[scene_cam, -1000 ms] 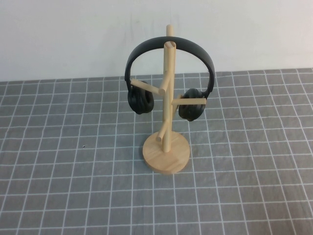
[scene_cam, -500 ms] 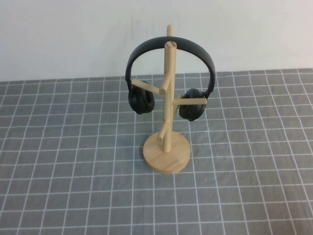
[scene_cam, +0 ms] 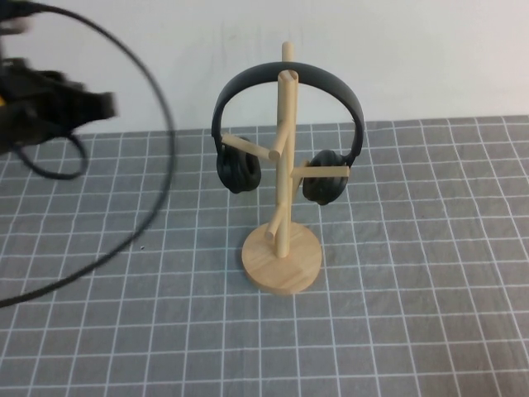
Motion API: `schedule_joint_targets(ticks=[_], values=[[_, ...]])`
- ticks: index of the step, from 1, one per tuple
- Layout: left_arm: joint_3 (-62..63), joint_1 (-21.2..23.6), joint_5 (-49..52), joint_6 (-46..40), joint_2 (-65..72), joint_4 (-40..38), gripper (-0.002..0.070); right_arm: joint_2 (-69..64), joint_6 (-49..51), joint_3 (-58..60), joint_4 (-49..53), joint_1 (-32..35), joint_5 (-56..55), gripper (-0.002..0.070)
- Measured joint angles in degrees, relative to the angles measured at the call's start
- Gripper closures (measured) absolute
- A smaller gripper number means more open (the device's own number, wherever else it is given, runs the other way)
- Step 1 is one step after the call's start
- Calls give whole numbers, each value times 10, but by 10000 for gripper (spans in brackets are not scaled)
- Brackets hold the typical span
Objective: Take out the headphones from the headphone stand
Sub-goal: Pick up the headphones from the headphone stand
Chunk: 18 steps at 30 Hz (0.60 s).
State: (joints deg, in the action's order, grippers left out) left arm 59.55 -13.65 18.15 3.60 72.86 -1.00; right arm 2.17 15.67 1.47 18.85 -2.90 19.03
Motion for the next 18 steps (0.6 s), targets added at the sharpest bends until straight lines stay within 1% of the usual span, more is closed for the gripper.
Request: schedule_joint_targets(ticks=[2, 7, 9, 11, 14, 16, 17, 18], values=[[20, -33, 3, -26, 22, 0, 681, 0, 0, 0, 0, 0, 0, 682], [36, -93, 3, -111, 47, 0, 680, 0, 0, 0, 0, 0, 0, 682], [37, -111, 3, -159, 53, 0, 657, 0, 0, 0, 0, 0, 0, 682], [37, -130, -4, -199, 62, 0, 582, 0, 0, 0, 0, 0, 0, 682], [37, -148, -43, -230, 78, 10, 396, 0, 0, 0, 0, 0, 0, 682], [37, -156, -72, -237, 89, 17, 289, 0, 0, 0, 0, 0, 0, 682], [37, -159, -88, -240, 96, 19, 249, 0, 0, 0, 0, 0, 0, 682], [37, -160, -102, -240, 102, 21, 226, 0, 0, 0, 0, 0, 0, 682]])
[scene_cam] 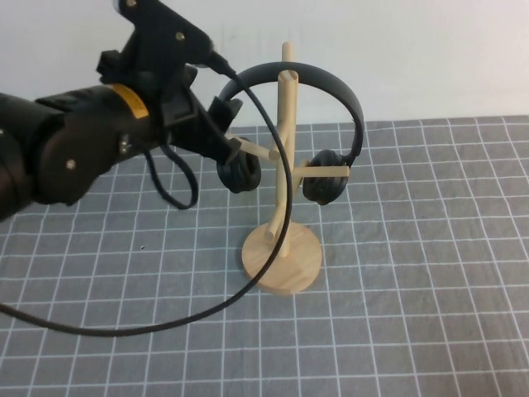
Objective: Take out the headphones from the headphone stand
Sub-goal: Pick up the headphones from the headphone stand
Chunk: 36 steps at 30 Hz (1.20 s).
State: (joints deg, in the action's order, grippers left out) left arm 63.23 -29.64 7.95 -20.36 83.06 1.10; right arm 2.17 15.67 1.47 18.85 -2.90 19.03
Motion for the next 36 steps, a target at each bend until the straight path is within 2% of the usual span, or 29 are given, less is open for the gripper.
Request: schedule_joint_targets(ticks=[6, 13, 16, 20, 23, 36], values=[[0, 0, -107, -23, 52, 1, 178, 0, 0, 0, 0, 0, 0, 682], [0, 0, -178, -41, 92, 2, 190, 0, 0, 0, 0, 0, 0, 682], [0, 0, -190, -42, 96, 3, 274, 0, 0, 0, 0, 0, 0, 682], [0, 0, -207, -45, 97, 6, 468, 0, 0, 0, 0, 0, 0, 682], [0, 0, -224, -52, 97, 11, 585, 0, 0, 0, 0, 0, 0, 682], [0, 0, -278, -53, 57, 13, 606, 0, 0, 0, 0, 0, 0, 682]])
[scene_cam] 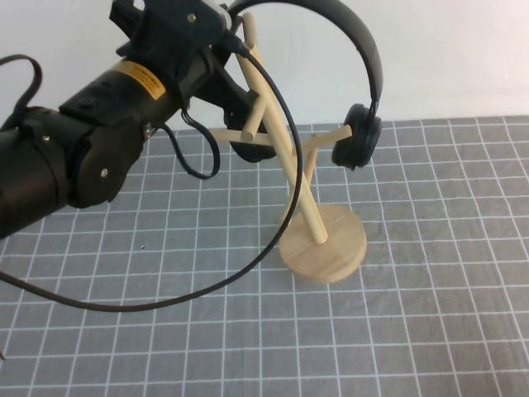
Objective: Take out the headphones from the headphone stand
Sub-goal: Pick up the headphones from the headphone stand
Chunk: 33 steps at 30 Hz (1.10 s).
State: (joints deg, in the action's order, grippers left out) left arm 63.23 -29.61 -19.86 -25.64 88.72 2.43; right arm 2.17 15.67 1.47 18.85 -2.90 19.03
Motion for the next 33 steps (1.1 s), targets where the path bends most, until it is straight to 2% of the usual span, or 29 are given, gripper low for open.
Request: schedule_joint_targets(ticks=[8, 16, 21, 33], values=[[0, 0, 26, -3, 0, 0, 606, 0, 0, 0, 0, 0, 0, 682], [0, 0, 29, -58, 16, 1, 606, 0, 0, 0, 0, 0, 0, 682], [0, -2, 22, -62, 23, 1, 608, 0, 0, 0, 0, 0, 0, 682], [0, -59, 9, -71, 23, 1, 613, 0, 0, 0, 0, 0, 0, 682]])
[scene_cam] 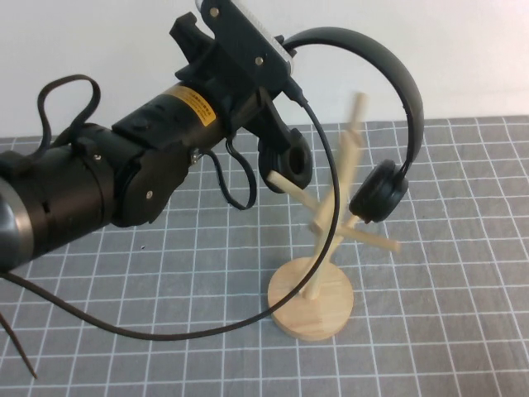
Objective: Take out the headphones from the headphone stand
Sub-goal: Pick up the headphones from the headphone stand, then place the headphones on the table
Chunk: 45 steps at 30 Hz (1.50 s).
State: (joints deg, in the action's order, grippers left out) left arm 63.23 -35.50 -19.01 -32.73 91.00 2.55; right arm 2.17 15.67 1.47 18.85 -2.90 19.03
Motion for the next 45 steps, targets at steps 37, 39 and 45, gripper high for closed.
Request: schedule_joint_targets(ticks=[37, 39, 45], values=[[28, 3, -405, -193, -65, -267, 616, 0, 0, 0, 0, 0, 0, 682], [33, 7, -389, -266, -82, -330, 616, 0, 0, 0, 0, 0, 0, 682], [34, 60, -303, -376, -139, -561, 616, 0, 0, 0, 0, 0, 0, 682]])
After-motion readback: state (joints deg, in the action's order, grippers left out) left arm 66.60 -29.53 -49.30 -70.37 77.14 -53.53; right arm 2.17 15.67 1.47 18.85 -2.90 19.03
